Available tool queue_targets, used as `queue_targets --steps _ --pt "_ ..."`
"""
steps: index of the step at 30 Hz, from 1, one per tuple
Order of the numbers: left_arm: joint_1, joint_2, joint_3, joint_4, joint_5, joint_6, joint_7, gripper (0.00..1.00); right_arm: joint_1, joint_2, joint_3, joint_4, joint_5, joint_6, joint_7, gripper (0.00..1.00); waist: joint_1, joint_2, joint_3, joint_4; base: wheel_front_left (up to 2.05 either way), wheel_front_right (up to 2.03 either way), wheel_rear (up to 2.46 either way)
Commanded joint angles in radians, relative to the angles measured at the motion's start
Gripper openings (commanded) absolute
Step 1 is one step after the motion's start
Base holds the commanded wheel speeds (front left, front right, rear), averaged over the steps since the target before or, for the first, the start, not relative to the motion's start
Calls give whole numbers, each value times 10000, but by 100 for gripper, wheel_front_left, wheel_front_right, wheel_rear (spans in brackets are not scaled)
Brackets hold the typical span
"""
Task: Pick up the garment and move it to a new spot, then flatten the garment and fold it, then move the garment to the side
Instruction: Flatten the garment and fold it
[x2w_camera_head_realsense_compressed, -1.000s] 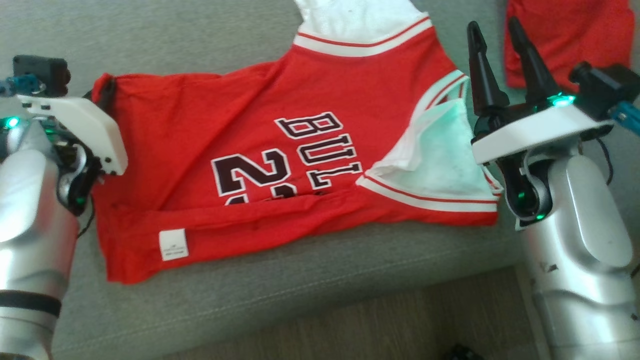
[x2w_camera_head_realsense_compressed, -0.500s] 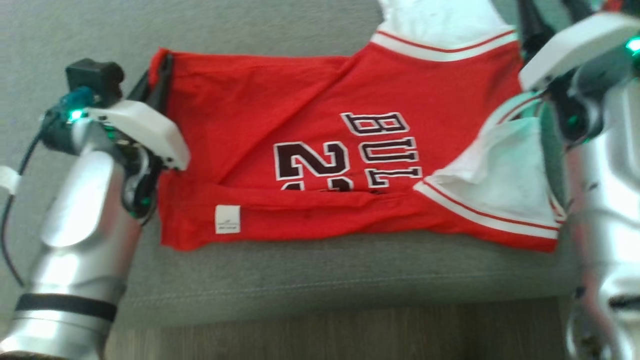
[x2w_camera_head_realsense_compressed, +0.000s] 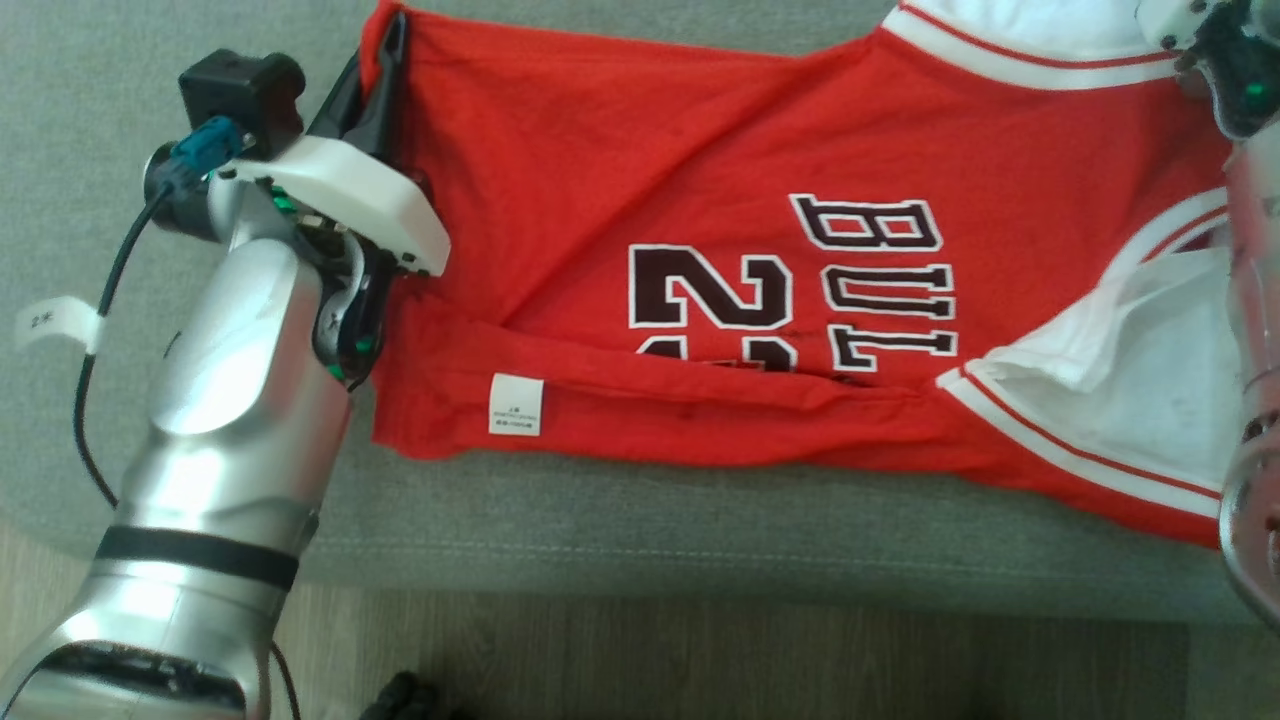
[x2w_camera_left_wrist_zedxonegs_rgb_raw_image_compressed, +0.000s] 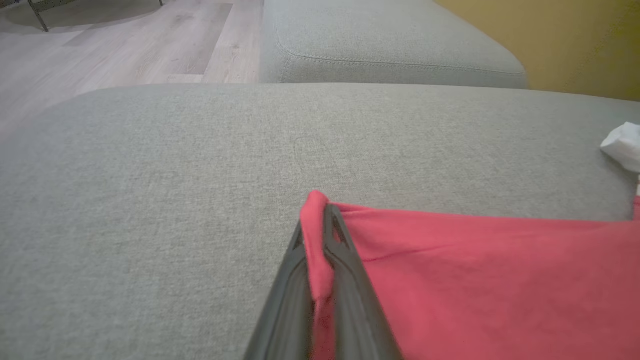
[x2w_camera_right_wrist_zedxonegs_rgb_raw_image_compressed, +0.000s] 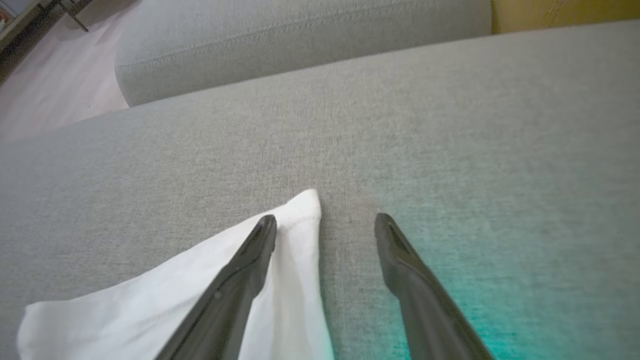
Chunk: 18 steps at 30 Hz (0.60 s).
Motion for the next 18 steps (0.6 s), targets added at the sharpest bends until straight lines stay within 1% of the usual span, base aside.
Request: queue_targets --steps 1,6,7,8,13,18 --pt "-318 303 297 -135 -53 -7 -148 0 -431 66 41 -93 -84 0 57 100 -1 0 166 150 0 0 0" --pt "-554 189 221 179 -66 -100 -275 0 -896 28 -6 774 -134 0 59 100 -1 0 264 247 0 0 0" --pt "-591 178 209 233 -66 -113 -296 0 -979 68 27 914 -70 0 81 72 -1 0 281 256 0 0 0" --pt "-628 175 201 286 -65 -124 -314 0 -1052 82 62 1023 -5 0 65 0 -1 0 295 258 0 0 0" --pt "-806 239 202 605 -67 -147 -377 0 -1297 61 348 1354 183 0 -247 0 -1 0 329 194 0 0 0" --pt "-1088 372 259 957 -103 -156 -407 0 -1439 -342 518 1515 104 0 -905 0 -1 0 335 75 0 0 0"
